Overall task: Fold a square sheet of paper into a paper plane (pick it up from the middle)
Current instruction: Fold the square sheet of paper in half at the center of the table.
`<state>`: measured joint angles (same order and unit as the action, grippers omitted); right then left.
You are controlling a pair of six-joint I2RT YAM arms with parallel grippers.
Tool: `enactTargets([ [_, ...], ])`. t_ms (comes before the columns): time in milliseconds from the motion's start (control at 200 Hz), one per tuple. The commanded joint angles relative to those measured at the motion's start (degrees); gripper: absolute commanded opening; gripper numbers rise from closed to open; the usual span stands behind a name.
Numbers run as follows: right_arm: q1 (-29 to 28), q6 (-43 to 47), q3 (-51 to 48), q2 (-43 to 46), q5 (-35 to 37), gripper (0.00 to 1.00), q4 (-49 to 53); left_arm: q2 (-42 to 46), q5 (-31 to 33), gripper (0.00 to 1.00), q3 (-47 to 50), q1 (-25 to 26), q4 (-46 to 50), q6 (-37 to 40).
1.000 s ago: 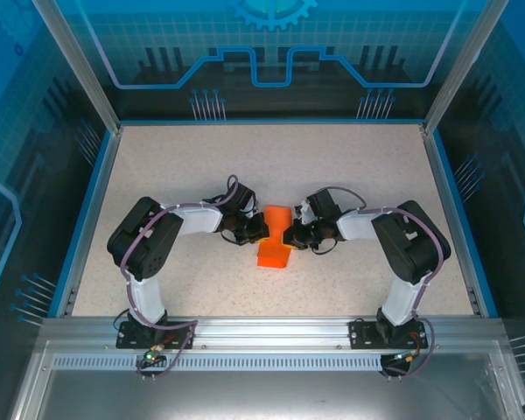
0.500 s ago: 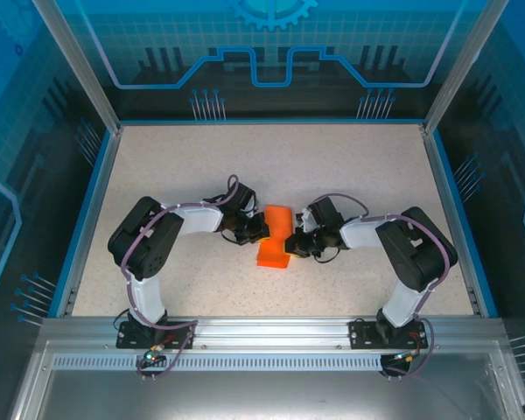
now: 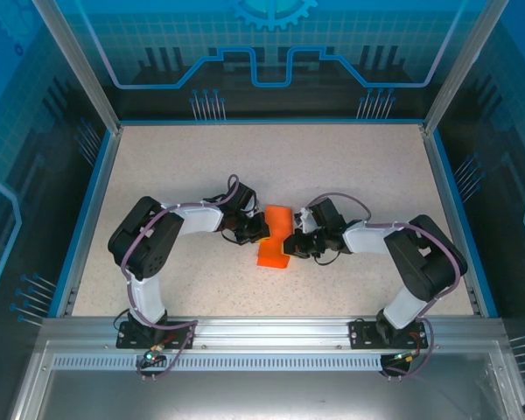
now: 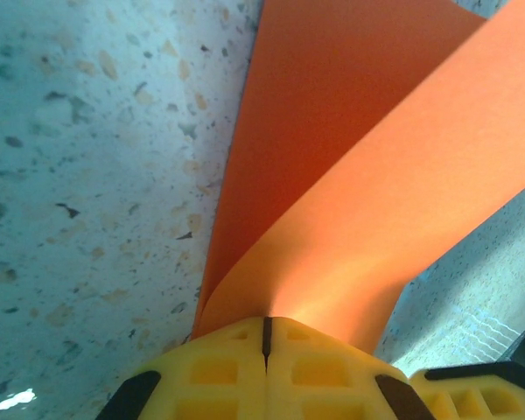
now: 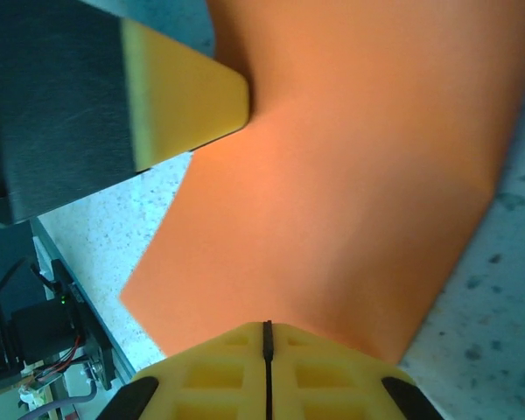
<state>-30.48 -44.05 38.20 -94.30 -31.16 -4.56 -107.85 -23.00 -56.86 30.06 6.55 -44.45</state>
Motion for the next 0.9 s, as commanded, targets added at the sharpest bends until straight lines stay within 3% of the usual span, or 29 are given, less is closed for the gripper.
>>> enactTargets([
  [0,-0.81,-0.02,-2.18,-0.44,-0.8,0.07,-0.33,-3.94,4.28,0.0,1.31,0.87,5.08,1.46],
  [250,-0.9,0.13,-4.92,-4.71,0.25,0.07,-2.09,-3.92,4.33,0.0,1.35,0.87,5.12,1.54],
  [585,-2.05,-0.87,-4.84,3.91,-0.84,0.09,0.06,-3.67,4.63,0.0,1.5,0.87,5.41,1.6],
  [895,-4.14,-0.52,-5.48,0.06,2.83,0.08,0.81,-3.77,4.6,0.0,1.24,0.87,5.58,1.82],
])
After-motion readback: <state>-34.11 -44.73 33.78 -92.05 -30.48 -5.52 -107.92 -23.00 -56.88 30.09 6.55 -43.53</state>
